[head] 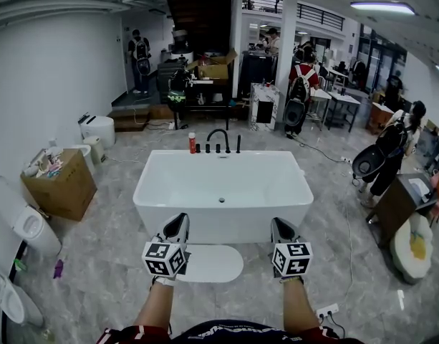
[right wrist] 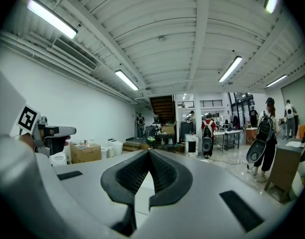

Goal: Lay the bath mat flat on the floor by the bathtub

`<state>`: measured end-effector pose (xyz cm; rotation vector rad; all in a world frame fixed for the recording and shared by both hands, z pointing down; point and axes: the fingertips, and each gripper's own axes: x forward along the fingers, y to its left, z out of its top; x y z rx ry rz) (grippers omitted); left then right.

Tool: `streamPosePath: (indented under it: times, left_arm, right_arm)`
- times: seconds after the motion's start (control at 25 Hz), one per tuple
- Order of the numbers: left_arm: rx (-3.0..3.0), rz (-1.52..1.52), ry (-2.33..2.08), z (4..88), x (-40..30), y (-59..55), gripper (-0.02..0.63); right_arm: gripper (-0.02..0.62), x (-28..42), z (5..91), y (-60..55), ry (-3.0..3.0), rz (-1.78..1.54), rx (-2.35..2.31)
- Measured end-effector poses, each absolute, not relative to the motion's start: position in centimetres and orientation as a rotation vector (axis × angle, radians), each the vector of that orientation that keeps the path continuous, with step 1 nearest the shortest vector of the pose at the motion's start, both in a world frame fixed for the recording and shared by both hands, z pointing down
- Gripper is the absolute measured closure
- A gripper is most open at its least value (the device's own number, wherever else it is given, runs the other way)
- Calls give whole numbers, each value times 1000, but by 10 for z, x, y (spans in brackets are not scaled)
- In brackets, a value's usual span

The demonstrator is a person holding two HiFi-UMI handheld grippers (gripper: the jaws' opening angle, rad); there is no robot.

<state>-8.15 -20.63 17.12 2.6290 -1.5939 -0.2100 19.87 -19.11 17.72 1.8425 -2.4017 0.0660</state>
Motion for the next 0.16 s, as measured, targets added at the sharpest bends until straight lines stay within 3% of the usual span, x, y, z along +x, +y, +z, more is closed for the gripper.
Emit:
streamPosePath:
  times: [0.16]
  left_arm:
    - [2635,-216,-1593,167,-80,-210,578]
  right_arm:
    - [569,199,175,-195,-2401,60,1844]
